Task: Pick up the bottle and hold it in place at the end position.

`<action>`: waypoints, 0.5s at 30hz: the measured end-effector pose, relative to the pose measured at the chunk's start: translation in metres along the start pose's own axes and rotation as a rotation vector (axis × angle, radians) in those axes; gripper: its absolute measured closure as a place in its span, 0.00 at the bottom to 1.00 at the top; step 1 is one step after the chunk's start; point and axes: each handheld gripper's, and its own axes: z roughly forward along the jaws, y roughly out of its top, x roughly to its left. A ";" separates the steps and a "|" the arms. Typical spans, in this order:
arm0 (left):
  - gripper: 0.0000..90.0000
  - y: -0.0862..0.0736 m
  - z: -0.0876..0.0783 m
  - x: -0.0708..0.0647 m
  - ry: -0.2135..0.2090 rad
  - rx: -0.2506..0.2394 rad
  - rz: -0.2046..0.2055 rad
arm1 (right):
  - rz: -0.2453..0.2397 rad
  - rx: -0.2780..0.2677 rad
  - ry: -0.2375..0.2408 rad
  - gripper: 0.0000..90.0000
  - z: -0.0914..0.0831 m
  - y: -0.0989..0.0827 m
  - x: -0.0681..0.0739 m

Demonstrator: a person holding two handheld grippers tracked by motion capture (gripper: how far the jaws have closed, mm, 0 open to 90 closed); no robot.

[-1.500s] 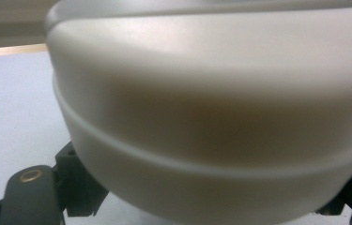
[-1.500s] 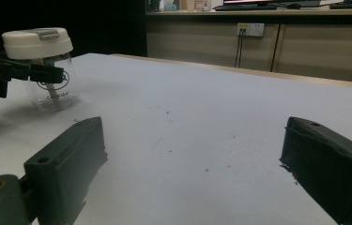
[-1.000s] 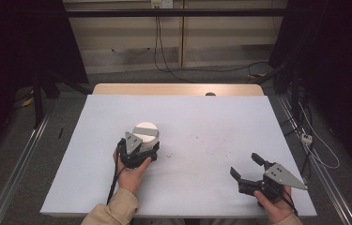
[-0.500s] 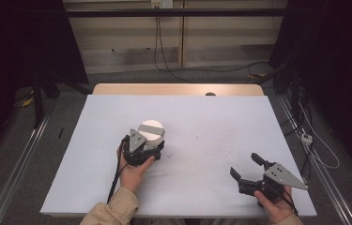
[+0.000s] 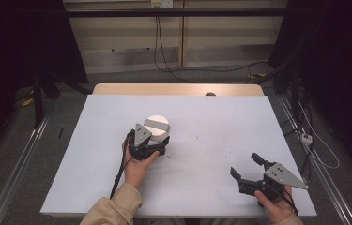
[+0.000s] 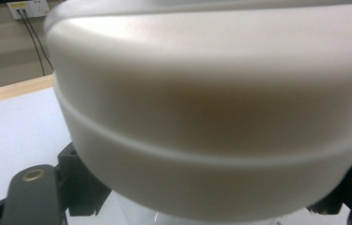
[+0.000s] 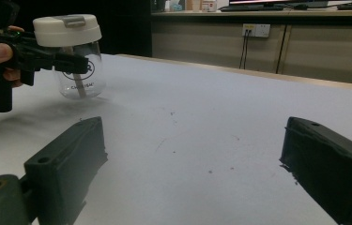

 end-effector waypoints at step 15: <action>0.21 0.005 0.015 -0.002 -0.031 0.002 0.008 | -0.003 0.005 0.012 0.07 0.000 0.000 0.000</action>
